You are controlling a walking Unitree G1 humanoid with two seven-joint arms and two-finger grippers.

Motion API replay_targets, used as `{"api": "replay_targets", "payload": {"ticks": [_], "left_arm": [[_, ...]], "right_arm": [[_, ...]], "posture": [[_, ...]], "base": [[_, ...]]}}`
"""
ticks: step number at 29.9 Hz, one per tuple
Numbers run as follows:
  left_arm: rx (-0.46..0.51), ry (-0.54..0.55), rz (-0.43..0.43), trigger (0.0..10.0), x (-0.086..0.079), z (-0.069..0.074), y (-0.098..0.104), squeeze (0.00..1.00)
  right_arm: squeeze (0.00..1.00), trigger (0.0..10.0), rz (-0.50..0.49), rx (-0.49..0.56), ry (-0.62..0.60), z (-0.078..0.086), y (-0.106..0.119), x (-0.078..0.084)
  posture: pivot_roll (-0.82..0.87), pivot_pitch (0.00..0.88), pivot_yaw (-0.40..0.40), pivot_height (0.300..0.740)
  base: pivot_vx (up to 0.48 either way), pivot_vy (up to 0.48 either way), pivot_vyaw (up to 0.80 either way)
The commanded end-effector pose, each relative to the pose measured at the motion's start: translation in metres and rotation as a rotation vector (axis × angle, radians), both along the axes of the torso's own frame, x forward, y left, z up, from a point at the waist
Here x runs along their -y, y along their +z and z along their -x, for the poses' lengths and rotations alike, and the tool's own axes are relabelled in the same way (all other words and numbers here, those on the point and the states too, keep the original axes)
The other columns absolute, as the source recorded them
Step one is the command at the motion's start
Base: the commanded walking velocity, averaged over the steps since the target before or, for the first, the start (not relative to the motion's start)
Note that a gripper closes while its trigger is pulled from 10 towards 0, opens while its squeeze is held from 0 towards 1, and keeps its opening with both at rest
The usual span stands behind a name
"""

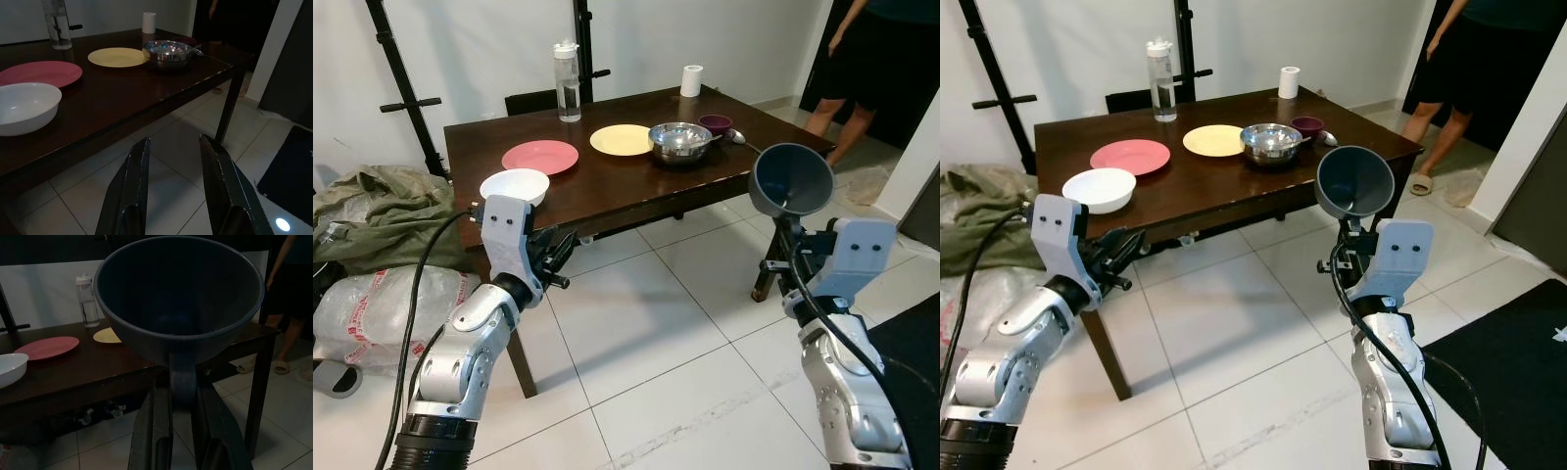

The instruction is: Setting the table

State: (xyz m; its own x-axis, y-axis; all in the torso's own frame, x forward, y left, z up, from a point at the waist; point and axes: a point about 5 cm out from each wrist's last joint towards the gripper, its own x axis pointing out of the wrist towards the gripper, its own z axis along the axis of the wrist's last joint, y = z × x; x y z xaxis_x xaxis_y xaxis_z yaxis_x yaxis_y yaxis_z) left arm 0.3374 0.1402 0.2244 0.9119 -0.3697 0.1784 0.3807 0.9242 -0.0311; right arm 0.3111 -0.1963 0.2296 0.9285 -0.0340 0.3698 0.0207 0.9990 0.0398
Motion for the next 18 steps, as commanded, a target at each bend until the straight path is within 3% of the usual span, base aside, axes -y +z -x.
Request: {"api": "replay_targets", "payload": {"ticks": [1, 18], "left_arm": [[-0.019, 0.012, -0.032, 10.0, -0.0001, -0.0016, -0.0043, 0.0], [-0.009, 0.009, -0.086, 10.0, 0.0035, 0.0006, -0.0083, 0.0]], "right_arm": [[0.0, 10.0, -0.007, 0.006, 0.003, 0.001, -0.001, -0.0017], [0.0, 10.0, -0.036, 0.003, -0.008, 0.0006, -0.0009, 0.002]], "posture": [[0.0, 0.029, 0.101, 0.74], [0.0, 0.032, 0.101, 0.74]], "base": [[0.0, 0.0, 0.0], [0.0, 0.0, 0.0]]}}
